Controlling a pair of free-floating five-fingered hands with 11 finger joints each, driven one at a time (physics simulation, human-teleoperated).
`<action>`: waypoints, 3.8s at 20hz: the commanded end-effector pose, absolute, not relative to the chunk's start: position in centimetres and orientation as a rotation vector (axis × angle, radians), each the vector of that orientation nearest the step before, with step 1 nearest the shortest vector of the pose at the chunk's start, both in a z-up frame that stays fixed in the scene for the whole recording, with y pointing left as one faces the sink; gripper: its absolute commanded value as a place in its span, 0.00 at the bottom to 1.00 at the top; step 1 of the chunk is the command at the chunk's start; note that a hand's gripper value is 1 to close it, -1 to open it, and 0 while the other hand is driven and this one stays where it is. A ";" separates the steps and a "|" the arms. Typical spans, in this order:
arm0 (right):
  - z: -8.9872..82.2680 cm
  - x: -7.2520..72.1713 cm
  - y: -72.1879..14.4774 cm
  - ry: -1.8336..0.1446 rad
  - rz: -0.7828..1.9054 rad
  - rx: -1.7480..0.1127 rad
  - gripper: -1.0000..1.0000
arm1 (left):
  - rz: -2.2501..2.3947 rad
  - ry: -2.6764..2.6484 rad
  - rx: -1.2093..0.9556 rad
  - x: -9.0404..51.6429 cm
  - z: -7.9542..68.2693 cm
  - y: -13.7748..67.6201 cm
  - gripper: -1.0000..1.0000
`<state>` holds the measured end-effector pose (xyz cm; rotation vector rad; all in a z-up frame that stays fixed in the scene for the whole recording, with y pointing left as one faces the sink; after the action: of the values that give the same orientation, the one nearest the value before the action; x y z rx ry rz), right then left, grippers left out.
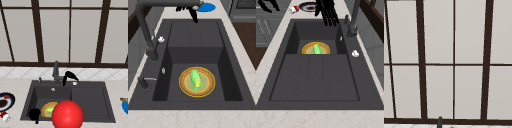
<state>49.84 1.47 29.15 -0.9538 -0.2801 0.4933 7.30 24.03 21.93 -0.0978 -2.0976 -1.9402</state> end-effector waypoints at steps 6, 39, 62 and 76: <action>27.3 44.6 -1.3 -0.330 0.545 -0.883 0.00 | -1.940 -2.098 -0.098 7.3 21.9 24.0 0.50; 26.9 40.7 6.1 -0.347 0.724 -0.864 0.00 | -1.940 -2.098 -0.098 7.3 21.9 24.0 0.50; 16.9 40.6 6.1 -0.638 1.056 -0.568 0.00 | -1.940 -2.098 -0.098 7.3 21.9 24.0 0.50; 8.6 40.7 6.1 -0.797 1.208 -0.373 0.00 | -1.940 -2.098 -0.098 7.3 21.9 24.0 0.50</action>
<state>40.69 6.10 10.31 -0.4149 -0.7789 1.1033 7.30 24.03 21.93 -0.0978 -2.0976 -1.9402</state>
